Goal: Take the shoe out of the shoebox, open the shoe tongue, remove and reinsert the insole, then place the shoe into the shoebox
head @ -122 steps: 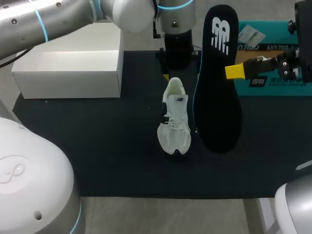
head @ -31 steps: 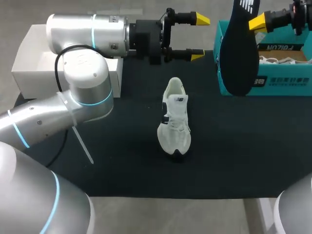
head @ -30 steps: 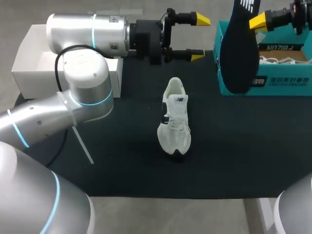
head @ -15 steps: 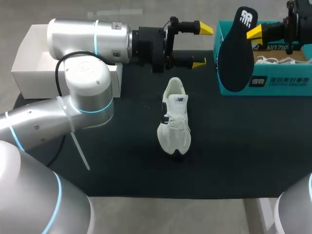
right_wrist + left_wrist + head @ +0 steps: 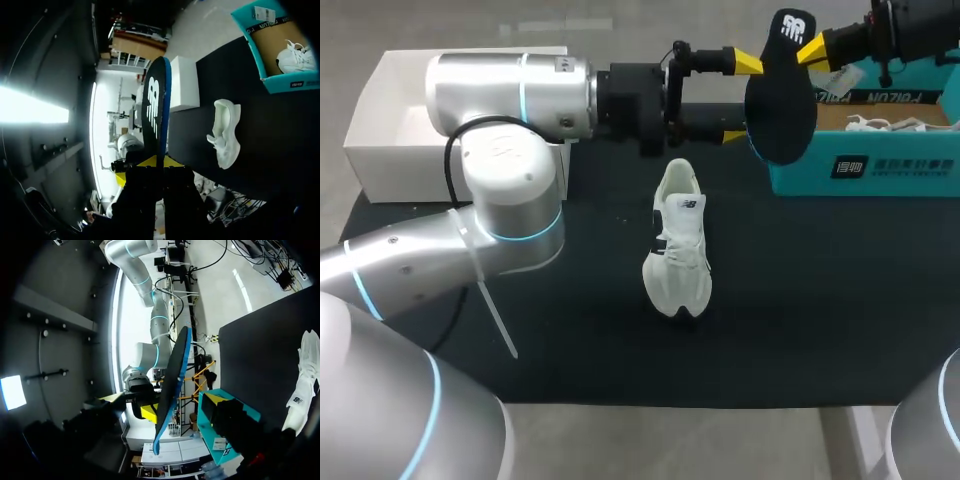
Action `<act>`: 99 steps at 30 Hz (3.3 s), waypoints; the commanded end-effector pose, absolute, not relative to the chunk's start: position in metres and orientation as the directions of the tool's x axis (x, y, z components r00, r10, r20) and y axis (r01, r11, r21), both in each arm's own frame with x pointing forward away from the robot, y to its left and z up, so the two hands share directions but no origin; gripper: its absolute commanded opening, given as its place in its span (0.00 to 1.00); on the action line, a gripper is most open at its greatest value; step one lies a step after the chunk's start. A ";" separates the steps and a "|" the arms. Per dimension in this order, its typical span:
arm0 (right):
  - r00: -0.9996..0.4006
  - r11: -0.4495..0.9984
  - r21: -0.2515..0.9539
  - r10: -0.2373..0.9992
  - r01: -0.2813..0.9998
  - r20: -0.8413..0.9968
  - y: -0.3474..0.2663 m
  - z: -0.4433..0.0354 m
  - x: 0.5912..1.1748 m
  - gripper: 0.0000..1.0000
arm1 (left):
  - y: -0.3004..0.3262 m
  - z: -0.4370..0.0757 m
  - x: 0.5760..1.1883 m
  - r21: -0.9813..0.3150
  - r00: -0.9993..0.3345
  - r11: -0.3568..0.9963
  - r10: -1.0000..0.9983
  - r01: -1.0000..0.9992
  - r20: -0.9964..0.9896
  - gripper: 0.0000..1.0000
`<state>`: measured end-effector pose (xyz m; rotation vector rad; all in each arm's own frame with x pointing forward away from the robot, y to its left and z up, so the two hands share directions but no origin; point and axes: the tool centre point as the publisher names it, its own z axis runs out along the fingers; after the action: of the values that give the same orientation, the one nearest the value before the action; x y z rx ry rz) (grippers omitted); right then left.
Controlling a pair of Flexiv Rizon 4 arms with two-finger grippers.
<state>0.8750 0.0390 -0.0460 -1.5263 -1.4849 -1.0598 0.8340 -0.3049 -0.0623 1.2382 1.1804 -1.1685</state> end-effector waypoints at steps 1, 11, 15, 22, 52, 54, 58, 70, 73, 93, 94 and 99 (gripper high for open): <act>-0.010 -0.019 0.018 0.376 1.000 0.927 0.050 -0.049 0.887 0.00 | -0.315 -0.065 0.837 0.055 0.055 -0.002 0.002 0.998 -0.998 0.95; 0.009 0.007 -0.012 0.368 1.000 0.930 0.051 -0.051 0.883 0.00 | -0.318 -0.074 0.841 0.044 0.044 0.004 0.025 0.999 -0.999 0.48; 0.012 0.010 -0.017 0.366 1.000 0.930 0.051 -0.050 0.878 0.00 | -0.321 -0.077 0.843 0.038 0.038 0.010 0.033 0.999 -0.999 0.38; 0.023 0.009 -0.028 0.362 1.000 0.932 0.056 -0.054 0.875 0.00 | -0.326 -0.080 0.841 0.031 0.031 -0.002 0.033 1.000 -0.999 0.22; -0.252 -0.060 0.268 0.197 0.962 0.947 0.041 -0.039 0.853 1.00 | -0.281 -0.074 0.852 -0.040 -0.042 0.071 0.037 0.997 -0.998 0.00; -0.258 -0.064 0.274 0.191 0.960 0.947 0.035 -0.042 0.847 1.00 | -0.278 -0.075 0.853 -0.048 -0.051 0.070 0.046 0.996 -0.998 0.00; -0.264 -0.083 0.283 0.188 0.955 0.946 0.023 -0.047 0.837 1.00 | -0.272 -0.076 0.857 -0.060 -0.065 0.075 0.060 0.995 -0.996 0.00; -0.250 -0.116 0.277 0.201 0.954 0.947 0.005 -0.053 0.825 1.00 | -0.267 -0.078 0.861 -0.082 -0.088 0.080 0.062 0.993 -0.994 0.00; -0.210 -0.119 0.234 0.180 0.965 0.961 0.007 -0.055 0.827 1.00 | -0.267 -0.078 0.861 -0.083 -0.089 0.081 0.065 0.993 -0.994 0.00; -0.201 -0.113 0.223 0.183 0.968 0.962 0.008 -0.057 0.827 1.00 | -0.267 -0.069 0.860 -0.079 -0.085 0.093 0.060 0.992 -0.995 0.00; -0.201 -0.113 0.223 0.183 0.968 0.962 0.008 -0.057 0.827 1.00 | -0.267 -0.069 0.860 -0.079 -0.085 0.093 0.060 0.992 -0.995 0.00; -0.201 -0.113 0.223 0.183 0.968 0.962 0.008 -0.057 0.827 1.00 | -0.267 -0.069 0.860 -0.079 -0.085 0.093 0.060 0.992 -0.995 0.00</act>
<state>0.8261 0.0068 -0.0566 -1.3275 -1.4343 -1.3841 0.8609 -0.2668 -0.0694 1.1471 1.3553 -1.1731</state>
